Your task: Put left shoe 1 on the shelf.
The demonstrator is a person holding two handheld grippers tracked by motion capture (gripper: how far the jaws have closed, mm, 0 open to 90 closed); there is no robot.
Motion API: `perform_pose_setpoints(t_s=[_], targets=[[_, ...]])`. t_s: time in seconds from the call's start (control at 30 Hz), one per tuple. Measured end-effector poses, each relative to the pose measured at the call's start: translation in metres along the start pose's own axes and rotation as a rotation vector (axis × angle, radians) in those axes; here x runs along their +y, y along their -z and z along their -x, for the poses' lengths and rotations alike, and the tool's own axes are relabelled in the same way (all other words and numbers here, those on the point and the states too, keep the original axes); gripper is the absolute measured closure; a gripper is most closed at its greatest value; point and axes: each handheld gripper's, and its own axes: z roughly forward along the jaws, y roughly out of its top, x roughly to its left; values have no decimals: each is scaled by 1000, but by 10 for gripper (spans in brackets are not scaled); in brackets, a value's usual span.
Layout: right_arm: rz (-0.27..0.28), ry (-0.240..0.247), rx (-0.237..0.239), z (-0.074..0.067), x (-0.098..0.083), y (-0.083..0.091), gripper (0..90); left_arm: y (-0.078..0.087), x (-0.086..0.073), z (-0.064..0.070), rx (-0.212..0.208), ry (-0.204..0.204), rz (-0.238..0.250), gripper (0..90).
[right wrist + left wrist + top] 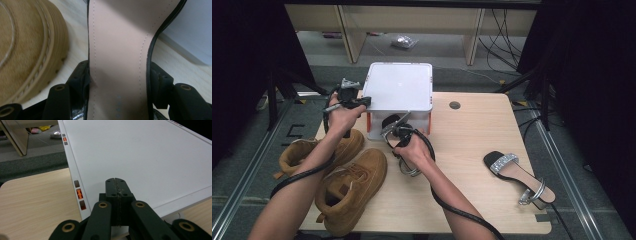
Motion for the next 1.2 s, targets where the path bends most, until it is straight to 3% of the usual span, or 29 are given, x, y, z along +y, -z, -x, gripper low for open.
perform_pose_setpoints(t_s=[0.37, 0.53, 0.73, 0.77, 0.8, 0.87, 0.9, 0.93, 0.97, 1.03, 1.1, 1.17, 1.2], targets=[[20, -4, -25, -1, 11, -9, 433, 0, 0, 1, 1, 1, 2, 890], [18, -46, -19, -4, 14, -12, 431, 0, 0, 0, 1, -4, -2, 890], [50, -20, -14, -3, 15, -21, 427, 0, 0, 0, 1, -2, 0, 890], [53, -38, -15, -4, 15, -21, 428, 0, 0, 0, 1, 1, 1, 890], [76, -4, -36, -2, 15, -20, 425, 0, 0, 0, 0, -1, 1, 890], [69, -20, -21, -2, 14, -19, 399, -1, 0, 1, 3, -1, 1, 890], [109, 8, -42, 0, 13, -18, 377, -1, 1, 1, 4, -2, 1, 890], [132, -40, -32, -2, 13, -13, 362, 0, 1, 1, 7, -12, -6, 890], [161, -43, -27, -2, 12, -8, 343, 0, 1, 1, 7, -12, -6, 890], [182, -31, -11, -1, 10, -4, 312, 0, 1, 1, 7, -14, -8, 890], [257, -10, 4, 0, 1, 19, 311, -1, 1, 1, 7, -13, -7, 890], [281, -3, 26, 8, -9, 36, 347, -1, 1, 1, 7, -15, -8, 890], [285, -22, 37, 11, -14, 45, 369, -1, 1, 1, 7, -16, -9, 890]])
